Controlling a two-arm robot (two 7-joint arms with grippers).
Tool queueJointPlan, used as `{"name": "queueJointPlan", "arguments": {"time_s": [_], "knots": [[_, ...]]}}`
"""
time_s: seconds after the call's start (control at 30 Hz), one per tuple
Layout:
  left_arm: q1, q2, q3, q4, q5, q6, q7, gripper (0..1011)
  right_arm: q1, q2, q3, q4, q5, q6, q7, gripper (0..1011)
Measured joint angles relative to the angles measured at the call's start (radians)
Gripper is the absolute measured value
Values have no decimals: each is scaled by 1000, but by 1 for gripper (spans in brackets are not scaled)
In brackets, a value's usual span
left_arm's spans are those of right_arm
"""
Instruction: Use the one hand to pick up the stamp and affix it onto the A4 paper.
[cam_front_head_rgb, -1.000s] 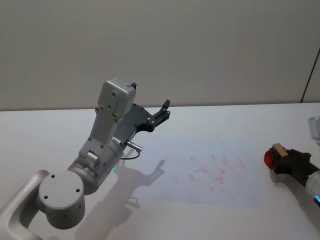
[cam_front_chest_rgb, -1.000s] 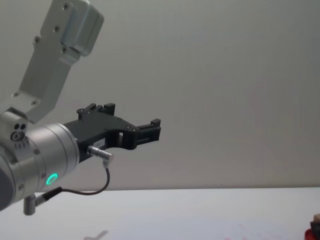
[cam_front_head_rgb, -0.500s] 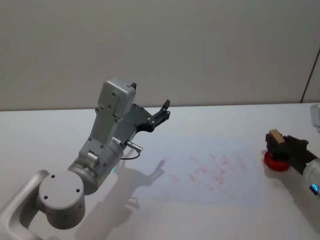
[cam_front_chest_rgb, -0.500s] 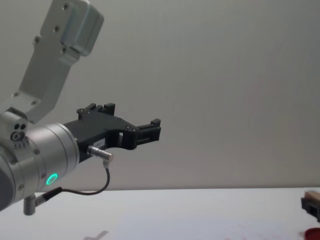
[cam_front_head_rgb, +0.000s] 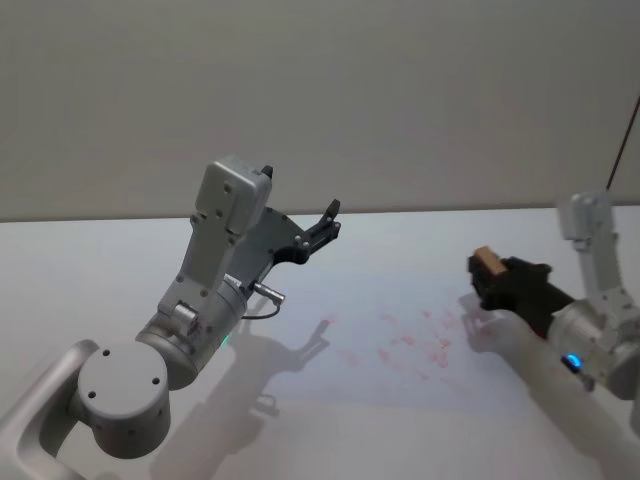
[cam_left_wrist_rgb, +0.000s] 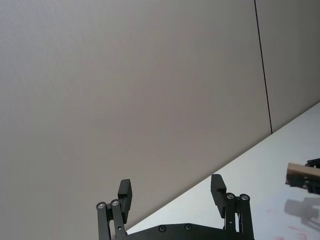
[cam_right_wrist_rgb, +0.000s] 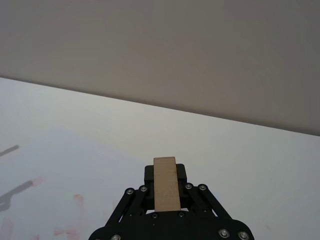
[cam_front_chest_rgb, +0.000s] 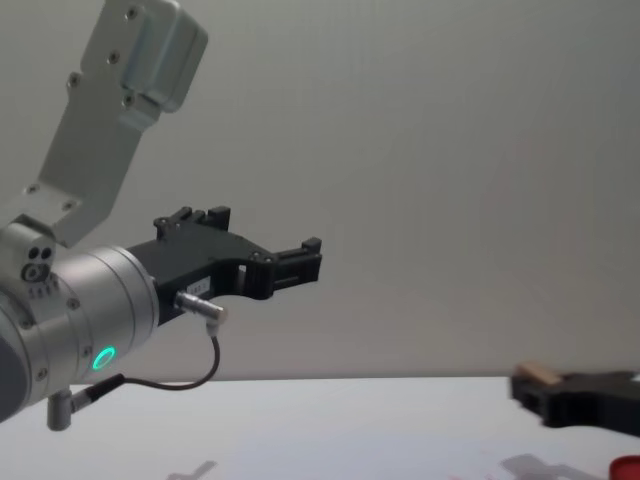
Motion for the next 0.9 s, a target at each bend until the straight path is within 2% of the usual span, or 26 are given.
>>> {"name": "queueJointPlan", "arguments": {"time_s": [0.27,0.5,0.9], "knots": [[0,0,0,0,0,0,0,1001,56,-56,-52,78,-47,-16,49,219],[0,0,0,0,0,0,0,1001,119,-116,-98,185,-87,-48,74,220],[0,0,0,0,0,0,0,1001,177,-164,-132,306,-130,-88,78,220]]}}
